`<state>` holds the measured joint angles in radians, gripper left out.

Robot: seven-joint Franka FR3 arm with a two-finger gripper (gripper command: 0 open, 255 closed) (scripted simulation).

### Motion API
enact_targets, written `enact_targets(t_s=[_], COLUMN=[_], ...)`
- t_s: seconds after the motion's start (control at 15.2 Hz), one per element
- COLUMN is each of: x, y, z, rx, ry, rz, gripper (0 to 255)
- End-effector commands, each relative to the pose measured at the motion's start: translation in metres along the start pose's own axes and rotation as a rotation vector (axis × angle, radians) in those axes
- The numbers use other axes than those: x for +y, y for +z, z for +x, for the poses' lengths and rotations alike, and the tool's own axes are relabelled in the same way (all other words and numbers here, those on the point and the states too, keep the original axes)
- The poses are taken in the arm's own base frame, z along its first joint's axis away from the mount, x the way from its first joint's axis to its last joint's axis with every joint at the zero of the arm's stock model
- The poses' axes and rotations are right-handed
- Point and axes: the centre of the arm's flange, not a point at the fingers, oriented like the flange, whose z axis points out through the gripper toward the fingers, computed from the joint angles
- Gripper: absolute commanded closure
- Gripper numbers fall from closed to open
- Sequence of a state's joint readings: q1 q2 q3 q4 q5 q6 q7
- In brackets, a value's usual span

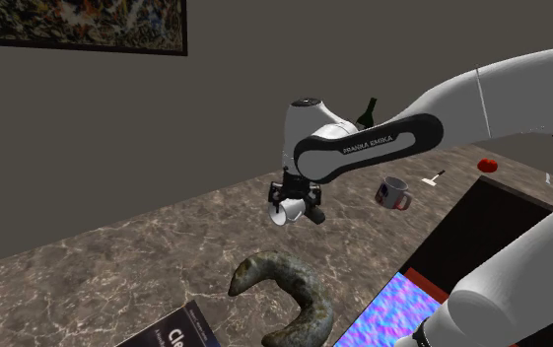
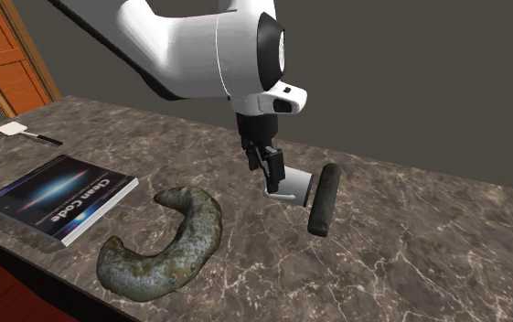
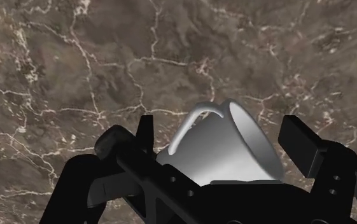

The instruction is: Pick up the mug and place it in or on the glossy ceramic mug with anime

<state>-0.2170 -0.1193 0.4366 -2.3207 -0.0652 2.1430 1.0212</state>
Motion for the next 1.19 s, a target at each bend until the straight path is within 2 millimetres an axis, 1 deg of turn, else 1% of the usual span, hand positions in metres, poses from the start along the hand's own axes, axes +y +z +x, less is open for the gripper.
enact_targets(t_s=[0.0, 0.26, 0.33, 0.86, 0.92, 1.12], x=[-0.003, -0.003, -0.003, -0.003, -0.003, -0.003], y=[0.012, 0.033, 0.041, 0.041, 0.041, 0.041], z=[0.002, 0.002, 0.002, 0.002, 0.002, 0.002], rx=[0.001, 0.001, 0.001, 0.001, 0.001, 0.001], ry=[0.015, 0.015, 0.015, 0.015, 0.015, 0.015], rz=[-0.001, -0.001, -0.001, -0.001, -0.001, -0.001], gripper=[0, 0, 0, 0, 255, 255])
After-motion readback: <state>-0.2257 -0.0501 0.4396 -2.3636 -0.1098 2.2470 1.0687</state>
